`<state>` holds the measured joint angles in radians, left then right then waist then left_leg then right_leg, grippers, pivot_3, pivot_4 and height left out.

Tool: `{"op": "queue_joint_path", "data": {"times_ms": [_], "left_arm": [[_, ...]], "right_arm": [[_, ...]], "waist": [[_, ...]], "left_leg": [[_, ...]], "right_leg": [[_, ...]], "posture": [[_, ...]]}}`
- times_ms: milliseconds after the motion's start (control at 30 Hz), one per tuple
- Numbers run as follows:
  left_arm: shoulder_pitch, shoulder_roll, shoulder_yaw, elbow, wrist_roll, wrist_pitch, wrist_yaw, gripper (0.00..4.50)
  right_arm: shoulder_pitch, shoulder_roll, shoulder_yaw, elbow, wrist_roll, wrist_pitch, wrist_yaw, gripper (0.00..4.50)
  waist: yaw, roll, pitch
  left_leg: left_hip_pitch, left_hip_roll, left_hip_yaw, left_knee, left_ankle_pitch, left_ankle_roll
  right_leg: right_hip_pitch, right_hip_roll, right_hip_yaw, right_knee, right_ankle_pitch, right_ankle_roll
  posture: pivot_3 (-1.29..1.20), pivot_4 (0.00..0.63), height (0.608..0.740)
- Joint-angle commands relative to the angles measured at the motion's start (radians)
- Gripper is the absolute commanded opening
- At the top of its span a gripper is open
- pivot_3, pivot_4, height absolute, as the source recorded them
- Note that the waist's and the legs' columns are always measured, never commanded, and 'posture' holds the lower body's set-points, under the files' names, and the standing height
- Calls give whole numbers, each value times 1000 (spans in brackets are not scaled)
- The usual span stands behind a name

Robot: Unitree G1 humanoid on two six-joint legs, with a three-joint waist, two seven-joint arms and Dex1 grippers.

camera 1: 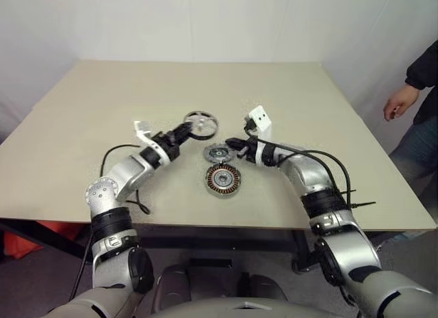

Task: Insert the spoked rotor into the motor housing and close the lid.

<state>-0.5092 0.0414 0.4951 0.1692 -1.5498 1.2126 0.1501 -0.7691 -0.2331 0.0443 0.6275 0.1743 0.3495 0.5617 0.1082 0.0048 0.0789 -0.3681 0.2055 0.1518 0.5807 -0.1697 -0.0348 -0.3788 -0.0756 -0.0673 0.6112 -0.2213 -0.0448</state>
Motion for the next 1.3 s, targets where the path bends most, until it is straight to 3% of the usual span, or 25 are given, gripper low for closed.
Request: {"op": "queue_joint_path", "data": {"times_ms": [33, 300, 600, 1300], "left_arm": [[34, 30, -71, -43, -126, 57, 51, 404], [39, 109, -158, 40, -176, 42, 78, 404], [27, 126, -221, 127, -124, 61, 37, 404], [70, 154, -245, 99, -68, 70, 24, 404]], "right_arm": [[-100, -15, -76, 166, -46, -98, -191, 0], [-173, -21, -128, 347, -65, -191, -294, 0], [-163, -11, -126, 342, -63, -208, -286, 0], [-167, -10, -125, 347, -67, -220, -280, 0]], "waist": [[-3, 0, 0], [-9, 0, 0], [-8, 0, 0], [-9, 0, 0]], "left_leg": [[0, 0, 0, 0, 0, 0], [-9, -2, 1, 0, 1, -2], [-8, -1, 1, 1, 2, -4], [-8, -1, 1, 2, 2, -4]], "right_leg": [[-1, 0, 0, 1, 0, 0], [-12, 2, 1, 6, -1, -1], [-13, 2, 2, 9, -1, -1], [-13, 2, 2, 11, -1, -1]], "posture": [[0, 0, 740], [0, 0, 740], [0, 0, 740], [0, 0, 740]]}}
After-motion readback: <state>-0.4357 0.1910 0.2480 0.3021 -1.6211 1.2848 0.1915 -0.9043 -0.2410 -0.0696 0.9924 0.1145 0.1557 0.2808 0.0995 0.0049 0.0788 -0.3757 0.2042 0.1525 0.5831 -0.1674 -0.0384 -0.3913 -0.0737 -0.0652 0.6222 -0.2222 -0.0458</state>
